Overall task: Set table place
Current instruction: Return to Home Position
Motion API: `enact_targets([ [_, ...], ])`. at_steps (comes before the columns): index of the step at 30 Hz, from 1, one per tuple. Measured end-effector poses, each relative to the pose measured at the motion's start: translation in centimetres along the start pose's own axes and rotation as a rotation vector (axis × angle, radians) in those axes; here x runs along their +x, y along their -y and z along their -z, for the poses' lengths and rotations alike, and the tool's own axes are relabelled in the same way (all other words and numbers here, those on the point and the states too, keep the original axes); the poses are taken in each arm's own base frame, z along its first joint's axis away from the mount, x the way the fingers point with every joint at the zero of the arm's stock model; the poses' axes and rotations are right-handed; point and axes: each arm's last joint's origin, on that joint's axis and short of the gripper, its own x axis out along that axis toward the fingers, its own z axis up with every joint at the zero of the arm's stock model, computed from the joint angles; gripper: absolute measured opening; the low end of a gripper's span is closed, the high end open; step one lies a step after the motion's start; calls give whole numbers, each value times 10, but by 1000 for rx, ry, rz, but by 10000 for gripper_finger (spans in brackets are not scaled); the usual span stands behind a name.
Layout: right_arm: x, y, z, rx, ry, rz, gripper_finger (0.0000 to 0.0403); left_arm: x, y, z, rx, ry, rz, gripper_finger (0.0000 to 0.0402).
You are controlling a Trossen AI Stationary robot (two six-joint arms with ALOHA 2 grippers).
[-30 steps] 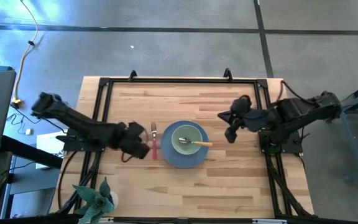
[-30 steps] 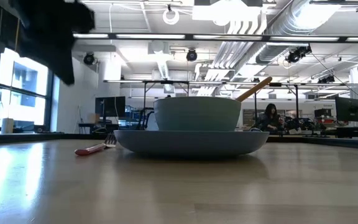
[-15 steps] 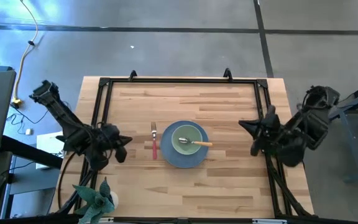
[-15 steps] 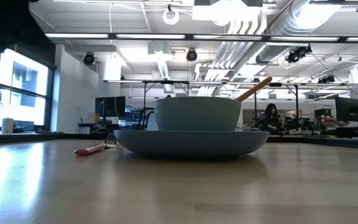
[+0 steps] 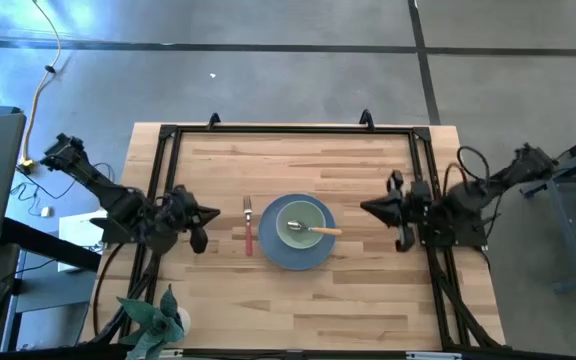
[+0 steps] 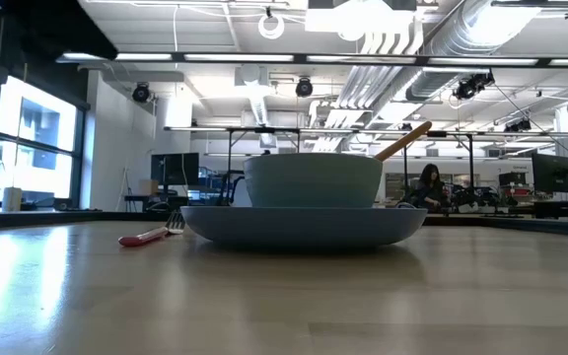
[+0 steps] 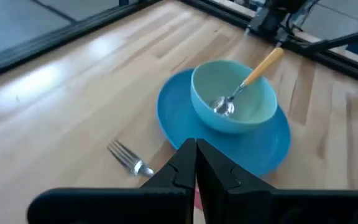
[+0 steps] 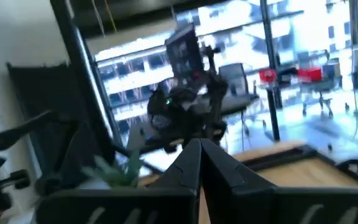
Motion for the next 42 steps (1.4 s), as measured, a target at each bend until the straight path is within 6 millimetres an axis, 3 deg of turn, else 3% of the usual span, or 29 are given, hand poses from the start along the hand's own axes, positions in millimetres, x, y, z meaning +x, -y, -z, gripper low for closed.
enact_targets([
  [6,4,55,30,73,-28,-10,0,8,-3,-9,52,40,66,0],
  [10,6,74,30,60,-23,-46,0,19,-12,2,43,68,141,0],
  [13,5,83,24,19,-11,-69,0,24,-25,18,-6,95,181,0],
  [18,-14,88,12,-19,3,-62,0,24,-46,41,-87,161,253,0],
  [26,-48,89,12,-18,1,-25,0,11,-71,48,-83,381,390,0],
  [35,-63,110,84,86,169,-53,0,23,-78,68,-126,410,401,0],
  [42,-72,126,117,123,186,41,0,29,-86,63,-116,453,331,0],
])
